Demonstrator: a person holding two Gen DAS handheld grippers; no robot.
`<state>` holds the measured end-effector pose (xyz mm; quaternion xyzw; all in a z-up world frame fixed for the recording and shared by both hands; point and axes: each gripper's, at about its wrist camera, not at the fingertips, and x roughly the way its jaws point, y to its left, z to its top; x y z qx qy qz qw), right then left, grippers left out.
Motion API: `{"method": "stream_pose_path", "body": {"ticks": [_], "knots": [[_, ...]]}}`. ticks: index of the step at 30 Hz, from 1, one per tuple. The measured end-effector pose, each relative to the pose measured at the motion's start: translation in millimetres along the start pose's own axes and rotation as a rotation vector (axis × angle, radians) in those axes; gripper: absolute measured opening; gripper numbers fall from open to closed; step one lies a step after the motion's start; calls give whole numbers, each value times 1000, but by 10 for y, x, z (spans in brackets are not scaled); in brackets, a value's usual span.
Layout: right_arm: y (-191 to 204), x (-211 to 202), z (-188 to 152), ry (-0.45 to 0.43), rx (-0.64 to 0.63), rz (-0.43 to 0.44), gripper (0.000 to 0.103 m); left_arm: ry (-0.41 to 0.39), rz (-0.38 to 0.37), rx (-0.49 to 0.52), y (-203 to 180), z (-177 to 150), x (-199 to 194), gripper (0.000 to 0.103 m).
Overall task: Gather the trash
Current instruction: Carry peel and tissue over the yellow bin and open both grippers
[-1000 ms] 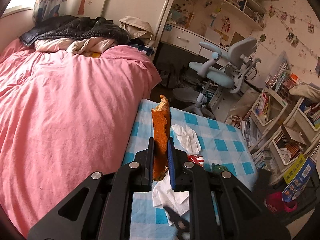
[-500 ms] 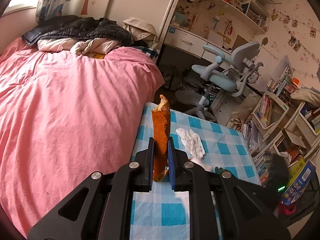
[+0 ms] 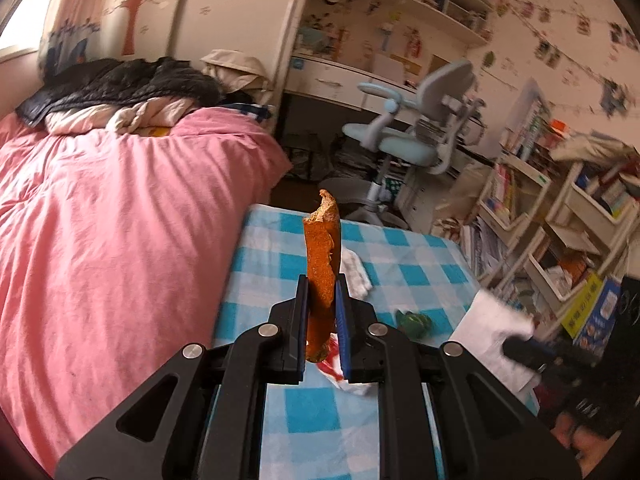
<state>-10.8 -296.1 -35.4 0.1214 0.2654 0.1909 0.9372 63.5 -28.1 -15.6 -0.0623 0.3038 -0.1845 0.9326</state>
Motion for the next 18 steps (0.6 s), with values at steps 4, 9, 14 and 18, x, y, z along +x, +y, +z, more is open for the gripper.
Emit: {"method": "stream_pose_path", "body": {"ticks": [4,9,14,18], "knots": [[-75,-221,-66,-32,27,-16,9,11,-27,54,-285,-155,-51,12],[-135,-415,-162,-44,55,-26,9,28,-36,126,-610,-456,-207,12],[-118,-624,-371,-39,83,-17,9,26,-37,153,-760,-673,-383,12],[-63,-744,-554,-24,100,-8,9,33,-39,155,-808,-801,-484,12]]}}
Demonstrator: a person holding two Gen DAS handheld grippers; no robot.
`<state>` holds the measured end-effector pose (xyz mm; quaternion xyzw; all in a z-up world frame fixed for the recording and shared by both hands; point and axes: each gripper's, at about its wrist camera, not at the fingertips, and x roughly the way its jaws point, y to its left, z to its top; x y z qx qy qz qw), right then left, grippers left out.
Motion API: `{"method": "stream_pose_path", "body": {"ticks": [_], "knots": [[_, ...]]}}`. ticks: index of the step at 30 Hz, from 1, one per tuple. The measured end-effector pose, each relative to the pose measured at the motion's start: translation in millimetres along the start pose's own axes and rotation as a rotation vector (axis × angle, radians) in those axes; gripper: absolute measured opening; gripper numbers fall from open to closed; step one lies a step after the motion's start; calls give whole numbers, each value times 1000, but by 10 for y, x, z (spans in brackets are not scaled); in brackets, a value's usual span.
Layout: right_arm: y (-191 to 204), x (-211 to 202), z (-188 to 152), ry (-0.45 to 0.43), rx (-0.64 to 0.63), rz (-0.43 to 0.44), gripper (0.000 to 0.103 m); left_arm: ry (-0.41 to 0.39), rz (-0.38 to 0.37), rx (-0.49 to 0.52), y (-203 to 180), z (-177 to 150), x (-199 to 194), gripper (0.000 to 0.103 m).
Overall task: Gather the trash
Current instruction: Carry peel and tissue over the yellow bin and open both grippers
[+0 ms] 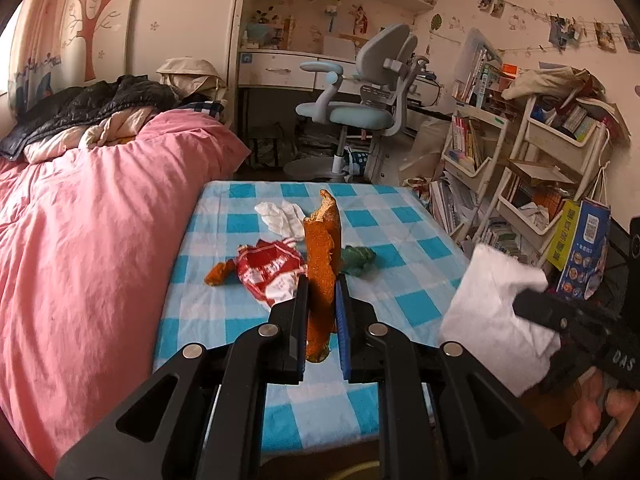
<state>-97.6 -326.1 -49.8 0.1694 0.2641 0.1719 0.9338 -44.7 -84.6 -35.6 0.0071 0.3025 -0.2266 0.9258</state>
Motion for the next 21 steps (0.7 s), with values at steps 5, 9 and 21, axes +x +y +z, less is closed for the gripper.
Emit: {"method": "stream_pose_path", "body": {"ticks": [5,9,21], "knots": [[58,-76,-240,44,15,6,9,4,4,18,-89,-146,-133,12],[115,-73,-487,111,17,6,9,10,1,33,-173,-282,-241,12],[264,133,-1340,437,35,-33,10,63,-27,45,-347,-661,-395,12]]}}
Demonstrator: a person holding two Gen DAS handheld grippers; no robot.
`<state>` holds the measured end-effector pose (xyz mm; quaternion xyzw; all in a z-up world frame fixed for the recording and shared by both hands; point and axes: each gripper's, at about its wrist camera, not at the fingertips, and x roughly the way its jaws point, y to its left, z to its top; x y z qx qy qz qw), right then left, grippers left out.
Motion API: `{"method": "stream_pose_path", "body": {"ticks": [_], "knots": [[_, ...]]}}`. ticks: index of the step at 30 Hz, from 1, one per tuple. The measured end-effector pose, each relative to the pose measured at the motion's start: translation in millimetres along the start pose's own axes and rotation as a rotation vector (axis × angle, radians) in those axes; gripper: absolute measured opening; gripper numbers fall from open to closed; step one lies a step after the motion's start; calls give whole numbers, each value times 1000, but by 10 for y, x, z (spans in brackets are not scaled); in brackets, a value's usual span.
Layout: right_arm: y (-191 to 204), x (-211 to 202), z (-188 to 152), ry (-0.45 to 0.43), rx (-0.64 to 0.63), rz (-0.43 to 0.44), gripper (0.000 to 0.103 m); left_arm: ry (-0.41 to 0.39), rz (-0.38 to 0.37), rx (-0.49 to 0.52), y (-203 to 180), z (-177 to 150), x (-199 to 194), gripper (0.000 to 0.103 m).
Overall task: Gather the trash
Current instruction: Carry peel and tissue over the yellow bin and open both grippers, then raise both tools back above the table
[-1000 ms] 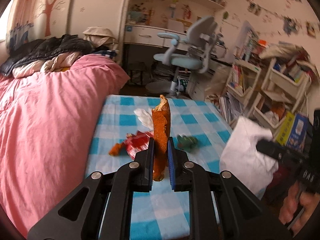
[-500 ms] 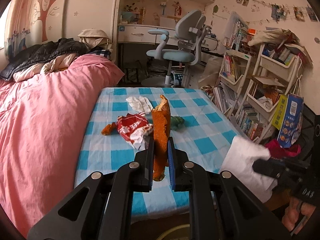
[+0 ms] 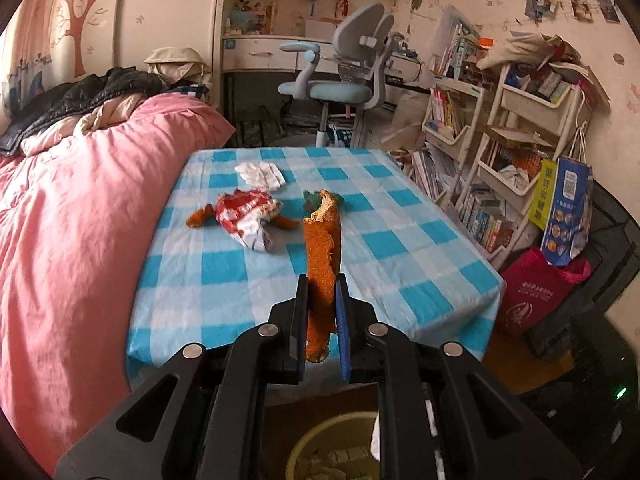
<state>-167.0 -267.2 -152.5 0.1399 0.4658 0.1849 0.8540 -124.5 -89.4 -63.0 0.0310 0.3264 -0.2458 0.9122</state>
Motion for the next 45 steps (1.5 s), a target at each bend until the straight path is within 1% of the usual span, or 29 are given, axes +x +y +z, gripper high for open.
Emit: {"method": "stream_pose_path", "body": {"ticks": [2,4,5,6,9,13,14,15,16,20,21,23,25,26,27,30,32,36,39,43,45], "knots": [[2,120,-102,83,3,-9,11,13,-3,1,-40,-78,-14,12],[4,206,-180,135,2,-45,22,25,-3,4,-80,-147,-27,12],[-7,233,-214,155,6,-65,41,32,-4,7,-100,-189,-33,12],[-21,225,-233,152,12,-82,57,40,-4,9,-120,-233,-40,12],[-58,151,-220,123,25,-107,57,60,-4,14,-167,-334,-59,12],[-127,-64,-197,24,59,-161,63,106,-8,29,-261,-512,-64,12],[-134,-91,-178,-1,68,-177,67,118,-10,35,-291,-550,-57,12],[-163,-168,-162,-43,81,-201,72,135,-12,43,-329,-606,-53,12],[-173,-202,-111,-69,90,-220,73,147,-14,49,-359,-649,-49,12],[-265,-476,-36,-213,147,-303,83,242,-28,77,-502,-896,14,12],[-290,-557,-32,-254,162,-330,86,278,-36,84,-536,-967,41,13],[-326,-634,-46,-308,183,-352,88,349,-53,104,-601,-1096,100,13],[-338,-697,-65,-346,198,-358,88,414,-57,132,-664,-1215,158,23],[-334,-718,-72,-360,201,-359,88,437,-47,152,-704,-1270,181,34],[-332,-729,-61,-369,202,-361,88,438,-31,165,-715,-1300,171,43],[-308,-744,-62,-390,196,-367,89,396,12,190,-750,-1303,125,56],[-305,-756,-53,-398,190,-370,89,364,49,187,-725,-1282,90,61],[-303,-805,-57,-423,184,-388,91,309,104,169,-644,-1200,39,67],[-285,-808,-53,-433,176,-396,91,263,119,157,-607,-1112,-20,71],[-243,-817,-45,-451,155,-417,92,177,165,155,-587,-1030,-121,77],[-218,-812,-41,-455,141,-426,93,149,187,156,-577,-1007,-149,81]]}}
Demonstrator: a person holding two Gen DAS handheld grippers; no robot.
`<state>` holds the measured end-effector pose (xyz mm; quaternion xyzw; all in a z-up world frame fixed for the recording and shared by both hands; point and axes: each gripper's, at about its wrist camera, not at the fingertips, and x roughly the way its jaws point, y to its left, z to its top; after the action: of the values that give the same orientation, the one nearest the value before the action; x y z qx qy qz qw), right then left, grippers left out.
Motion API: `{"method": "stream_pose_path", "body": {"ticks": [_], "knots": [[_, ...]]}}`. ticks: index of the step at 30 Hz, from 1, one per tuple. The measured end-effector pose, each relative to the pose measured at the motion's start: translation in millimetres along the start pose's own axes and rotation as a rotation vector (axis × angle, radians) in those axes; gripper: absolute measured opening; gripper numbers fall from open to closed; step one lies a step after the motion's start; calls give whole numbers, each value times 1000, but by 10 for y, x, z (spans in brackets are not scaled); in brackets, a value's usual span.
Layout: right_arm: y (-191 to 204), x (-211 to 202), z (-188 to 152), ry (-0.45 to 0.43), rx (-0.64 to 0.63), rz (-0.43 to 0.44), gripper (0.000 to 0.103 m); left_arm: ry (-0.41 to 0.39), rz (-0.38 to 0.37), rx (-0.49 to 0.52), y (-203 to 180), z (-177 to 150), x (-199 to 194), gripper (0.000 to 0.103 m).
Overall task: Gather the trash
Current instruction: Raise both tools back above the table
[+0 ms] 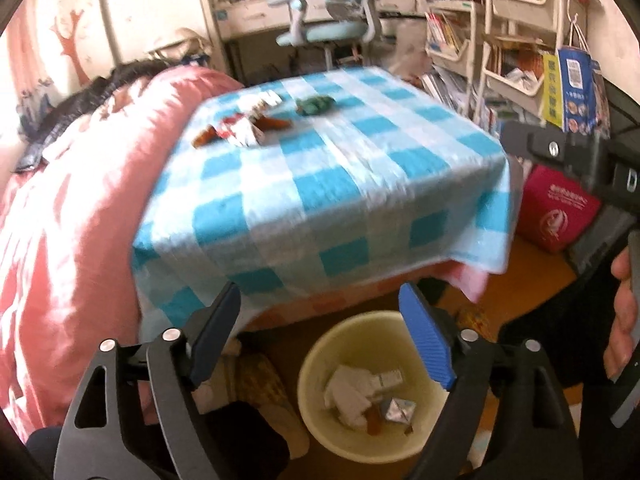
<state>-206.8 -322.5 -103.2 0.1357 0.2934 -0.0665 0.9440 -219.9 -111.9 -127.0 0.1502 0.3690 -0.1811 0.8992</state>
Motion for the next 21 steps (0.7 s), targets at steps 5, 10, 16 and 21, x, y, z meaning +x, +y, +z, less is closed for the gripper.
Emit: {"method": "stream_pose_path", "body": {"ticks": [5,10,16,21], "knots": [[54,-16,-4,-20,-34,-6,93,-68,66,-47,107,64,-81,85],[98,-31,-8,-34,-50,-11,93,-122,116,-151,326,120,-176,87],[191,-45,133,-66,-76,0,94,-217,160,-212,562,407,-268,91],[268,8,412,-105,-122,0,95,-268,180,-226,763,769,-214,93]]}}
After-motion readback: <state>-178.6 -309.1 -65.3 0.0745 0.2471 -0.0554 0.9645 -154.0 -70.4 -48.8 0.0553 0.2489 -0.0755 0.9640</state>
